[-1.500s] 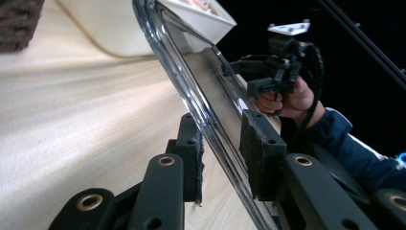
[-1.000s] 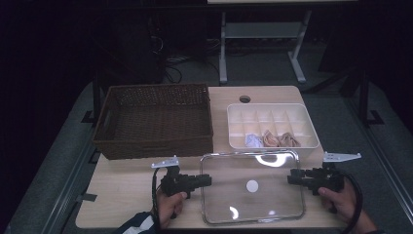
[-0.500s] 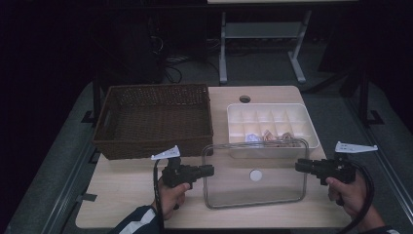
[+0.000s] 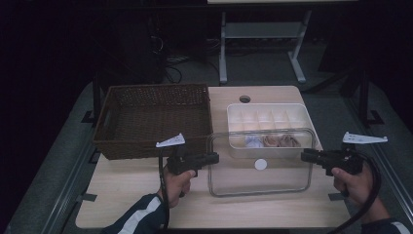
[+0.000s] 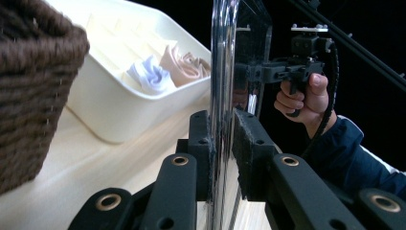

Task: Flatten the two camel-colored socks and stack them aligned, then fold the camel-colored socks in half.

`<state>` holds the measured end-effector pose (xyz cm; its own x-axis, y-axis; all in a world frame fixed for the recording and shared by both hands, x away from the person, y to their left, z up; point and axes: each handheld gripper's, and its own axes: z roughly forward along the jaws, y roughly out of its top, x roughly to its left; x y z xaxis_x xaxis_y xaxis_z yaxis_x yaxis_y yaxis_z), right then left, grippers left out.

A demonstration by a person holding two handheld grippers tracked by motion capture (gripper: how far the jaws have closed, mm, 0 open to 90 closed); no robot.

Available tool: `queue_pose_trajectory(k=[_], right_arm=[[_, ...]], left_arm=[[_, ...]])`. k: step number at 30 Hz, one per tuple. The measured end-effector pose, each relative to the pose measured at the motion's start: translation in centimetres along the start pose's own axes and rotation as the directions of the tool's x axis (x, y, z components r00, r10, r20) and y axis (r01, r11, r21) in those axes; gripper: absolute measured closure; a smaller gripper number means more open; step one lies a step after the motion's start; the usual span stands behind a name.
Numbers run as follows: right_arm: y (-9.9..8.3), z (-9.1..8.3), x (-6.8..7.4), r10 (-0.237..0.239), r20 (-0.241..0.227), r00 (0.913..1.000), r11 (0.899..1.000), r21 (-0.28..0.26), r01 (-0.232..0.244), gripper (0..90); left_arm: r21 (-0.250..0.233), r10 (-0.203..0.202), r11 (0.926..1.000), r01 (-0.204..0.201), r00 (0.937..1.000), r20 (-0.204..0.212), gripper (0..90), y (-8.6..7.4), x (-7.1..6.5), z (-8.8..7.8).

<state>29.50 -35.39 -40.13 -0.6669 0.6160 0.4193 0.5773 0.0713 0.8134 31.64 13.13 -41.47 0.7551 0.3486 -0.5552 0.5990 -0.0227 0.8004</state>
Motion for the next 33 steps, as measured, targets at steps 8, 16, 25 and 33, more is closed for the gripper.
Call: queue_pose_trajectory(k=[8, 16, 25, 33], right_arm=[[2.4, -1.1, -0.2, -0.037, 0.045, 0.9983, 0.999, -0.015, 0.037, 63.7], [4.8, -2.2, -1.0, -0.041, 0.089, 0.9952, 0.998, -0.042, 0.045, 61.9], [7.3, -2.7, -2.9, -0.004, 0.136, 0.9907, 0.998, -0.060, 0.012, 61.0], [9.5, -2.4, -4.7, 0.040, 0.166, 0.9854, 0.998, -0.058, -0.031, 59.0]], left_arm=[[-0.020, 0.016, 0.9997, -0.016, 0.9999, 0.002, 77.0, 2.2, -0.1, 1.2], [-0.041, 0.022, 0.9989, -0.022, 0.9996, -0.019, 75.9, 4.7, -0.3, 3.1], [-0.066, -0.017, 0.9977, 0.013, 0.9972, -0.073, 72.6, 7.6, 0.6, 5.6], [-0.052, -0.066, 0.9968, 0.061, 0.9907, -0.118, 71.1, 10.2, 1.3, 7.2]])
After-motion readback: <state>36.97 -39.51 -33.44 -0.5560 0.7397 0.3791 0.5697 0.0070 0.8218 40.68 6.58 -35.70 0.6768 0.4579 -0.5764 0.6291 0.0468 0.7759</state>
